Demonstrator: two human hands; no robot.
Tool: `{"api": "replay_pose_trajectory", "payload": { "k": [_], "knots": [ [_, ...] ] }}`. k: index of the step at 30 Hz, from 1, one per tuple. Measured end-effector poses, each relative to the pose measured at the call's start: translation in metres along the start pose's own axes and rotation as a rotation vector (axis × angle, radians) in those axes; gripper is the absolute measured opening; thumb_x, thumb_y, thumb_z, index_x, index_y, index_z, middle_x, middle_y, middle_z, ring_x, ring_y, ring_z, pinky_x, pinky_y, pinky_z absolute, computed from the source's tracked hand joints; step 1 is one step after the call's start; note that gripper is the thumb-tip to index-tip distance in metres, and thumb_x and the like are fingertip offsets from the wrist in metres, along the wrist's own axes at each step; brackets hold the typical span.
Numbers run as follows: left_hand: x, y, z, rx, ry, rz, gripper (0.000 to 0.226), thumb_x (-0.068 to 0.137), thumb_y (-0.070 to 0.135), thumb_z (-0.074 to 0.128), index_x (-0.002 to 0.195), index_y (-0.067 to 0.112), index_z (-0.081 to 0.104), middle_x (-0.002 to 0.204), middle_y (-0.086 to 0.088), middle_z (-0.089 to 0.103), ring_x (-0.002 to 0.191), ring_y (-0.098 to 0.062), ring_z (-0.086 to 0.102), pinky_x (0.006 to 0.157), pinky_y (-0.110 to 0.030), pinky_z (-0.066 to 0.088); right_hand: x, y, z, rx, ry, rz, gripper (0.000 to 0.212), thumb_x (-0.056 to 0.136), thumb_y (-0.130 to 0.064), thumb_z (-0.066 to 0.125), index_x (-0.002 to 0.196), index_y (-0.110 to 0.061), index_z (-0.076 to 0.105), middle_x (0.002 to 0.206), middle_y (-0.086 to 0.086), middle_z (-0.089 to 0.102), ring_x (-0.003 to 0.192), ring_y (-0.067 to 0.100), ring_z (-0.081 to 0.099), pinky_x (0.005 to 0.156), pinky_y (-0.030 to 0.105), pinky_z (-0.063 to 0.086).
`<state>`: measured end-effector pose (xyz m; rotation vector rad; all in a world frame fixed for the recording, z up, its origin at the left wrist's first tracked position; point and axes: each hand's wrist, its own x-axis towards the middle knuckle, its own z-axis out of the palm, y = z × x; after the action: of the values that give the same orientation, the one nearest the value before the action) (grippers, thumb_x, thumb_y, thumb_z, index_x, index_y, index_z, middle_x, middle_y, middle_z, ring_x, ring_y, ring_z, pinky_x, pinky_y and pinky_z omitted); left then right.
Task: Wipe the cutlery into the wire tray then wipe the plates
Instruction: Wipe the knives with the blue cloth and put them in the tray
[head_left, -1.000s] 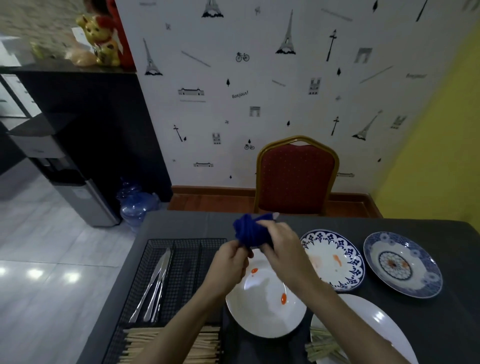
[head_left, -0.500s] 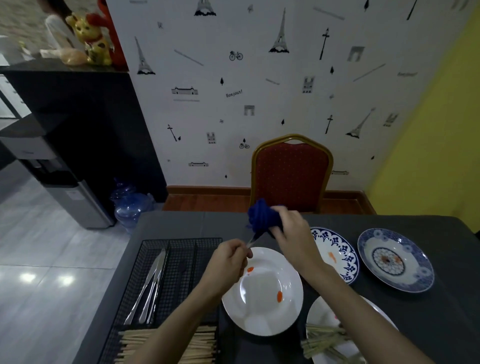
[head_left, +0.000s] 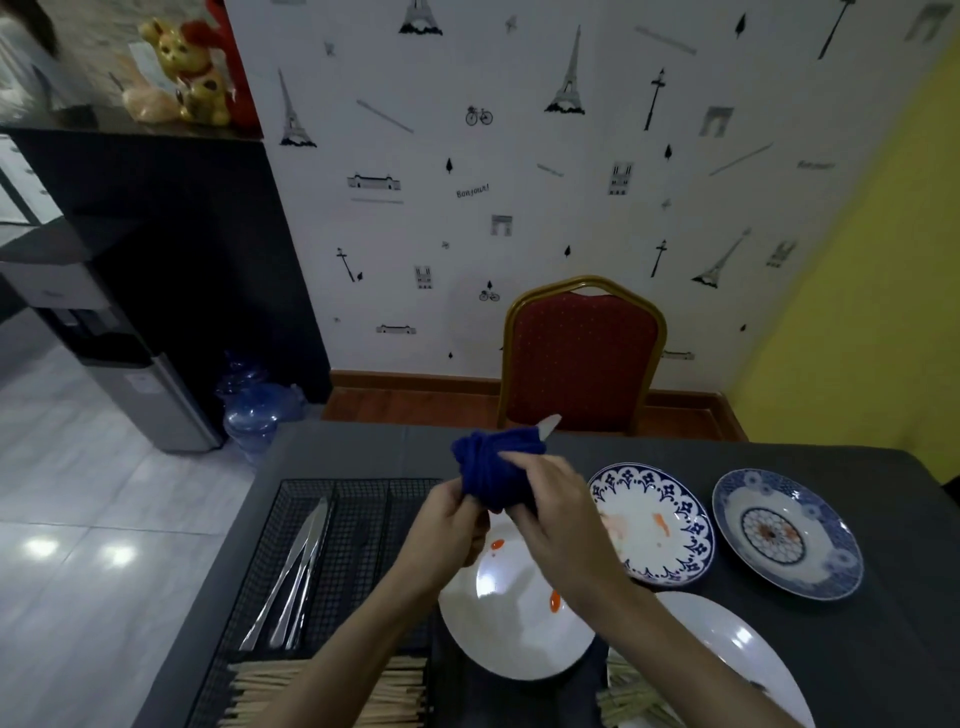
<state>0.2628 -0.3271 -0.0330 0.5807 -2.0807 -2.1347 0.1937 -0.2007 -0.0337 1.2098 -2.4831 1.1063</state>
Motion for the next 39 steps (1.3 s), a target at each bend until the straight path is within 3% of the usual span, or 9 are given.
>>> {"api": "replay_pose_trajectory", "payload": {
  "k": [4,8,12,21,24,28,31,36,39],
  "knots": [
    [-0.004,-0.004,-0.002,0.02,-0.014,-0.001,0.023,0.1,0.005,0.037,0.088,0.0,0.056,0.052,0.003,0.04,0.042,-0.007,0.034,0.042,-0.019,0.029,0.008,0.01,-0.008,-0.111,-0.021,-0.109,0.039,0.079,-0.023,0.054,0.117,-0.011,0.057,0.107,0.005,0.065,0.101,0.016,0.053,0.081,0.032,0.043],
    [0.0,-0.008,-0.003,0.036,0.007,-0.006,0.031,0.1,0.005,0.036,0.076,0.006,0.055,0.051,0.003,0.036,0.043,-0.008,0.029,0.042,-0.022,0.023,0.026,0.027,-0.011,-0.161,-0.07,-0.13,0.042,0.074,-0.011,0.063,0.115,-0.008,0.059,0.106,0.008,0.065,0.099,0.026,0.058,0.078,0.041,0.047],
    [-0.001,-0.009,-0.004,0.055,0.012,-0.012,0.03,0.1,0.004,0.035,0.079,0.003,0.058,0.049,0.005,0.036,0.042,-0.008,0.028,0.041,-0.021,0.023,0.04,0.045,-0.014,-0.225,-0.09,-0.134,0.045,0.074,-0.005,0.071,0.117,-0.01,0.058,0.106,0.009,0.064,0.099,0.027,0.057,0.078,0.037,0.043],
    [-0.005,-0.008,-0.004,0.044,-0.003,-0.011,0.032,0.1,0.004,0.036,0.078,0.003,0.06,0.047,0.007,0.037,0.041,-0.006,0.029,0.041,-0.019,0.025,0.047,0.075,-0.024,-0.168,-0.087,0.055,0.032,0.088,-0.016,0.058,0.119,-0.021,0.051,0.104,0.003,0.06,0.098,0.02,0.053,0.081,0.037,0.044],
    [-0.003,-0.008,-0.005,0.054,0.017,-0.021,0.031,0.098,0.007,0.04,0.079,0.005,0.065,0.048,0.007,0.037,0.042,-0.007,0.03,0.041,-0.02,0.026,0.046,0.085,-0.028,-0.092,0.05,0.223,0.027,0.091,-0.019,0.057,0.117,-0.018,0.052,0.098,0.003,0.061,0.091,0.02,0.057,0.072,0.034,0.044],
    [0.006,-0.008,-0.01,0.278,0.077,-0.019,0.02,0.091,0.019,0.053,0.077,0.021,0.067,0.062,0.005,0.057,0.056,-0.009,0.049,0.053,-0.026,0.04,0.045,0.084,-0.039,0.1,0.311,0.451,0.027,0.091,-0.021,0.057,0.118,-0.016,0.052,0.099,-0.001,0.061,0.093,0.021,0.06,0.078,0.042,0.05],
    [0.008,-0.009,-0.007,0.337,0.08,-0.088,0.013,0.091,0.018,0.053,0.083,0.013,0.062,0.068,0.0,0.057,0.057,-0.012,0.05,0.05,-0.025,0.04,0.041,0.065,-0.037,0.082,0.32,0.356,0.031,0.09,-0.02,0.059,0.12,-0.022,0.051,0.104,0.0,0.059,0.094,0.017,0.056,0.079,0.036,0.046],
    [0.008,0.002,0.001,0.138,0.074,-0.04,0.01,0.095,0.01,0.05,0.099,0.003,0.056,0.065,-0.002,0.05,0.046,-0.006,0.042,0.041,-0.018,0.035,0.023,0.017,-0.011,-0.013,0.017,0.012,0.041,0.084,-0.011,0.061,0.123,-0.019,0.053,0.112,0.0,0.059,0.103,0.012,0.049,0.086,0.028,0.038],
    [0.0,0.002,0.001,0.078,0.028,0.008,0.009,0.094,0.003,0.048,0.09,0.002,0.056,0.058,0.0,0.044,0.042,-0.004,0.037,0.041,-0.017,0.032,0.008,0.02,-0.005,-0.056,-0.03,-0.041,0.043,0.08,-0.012,0.062,0.122,-0.015,0.054,0.115,0.003,0.061,0.104,0.015,0.049,0.085,0.031,0.041]
  ]
}}
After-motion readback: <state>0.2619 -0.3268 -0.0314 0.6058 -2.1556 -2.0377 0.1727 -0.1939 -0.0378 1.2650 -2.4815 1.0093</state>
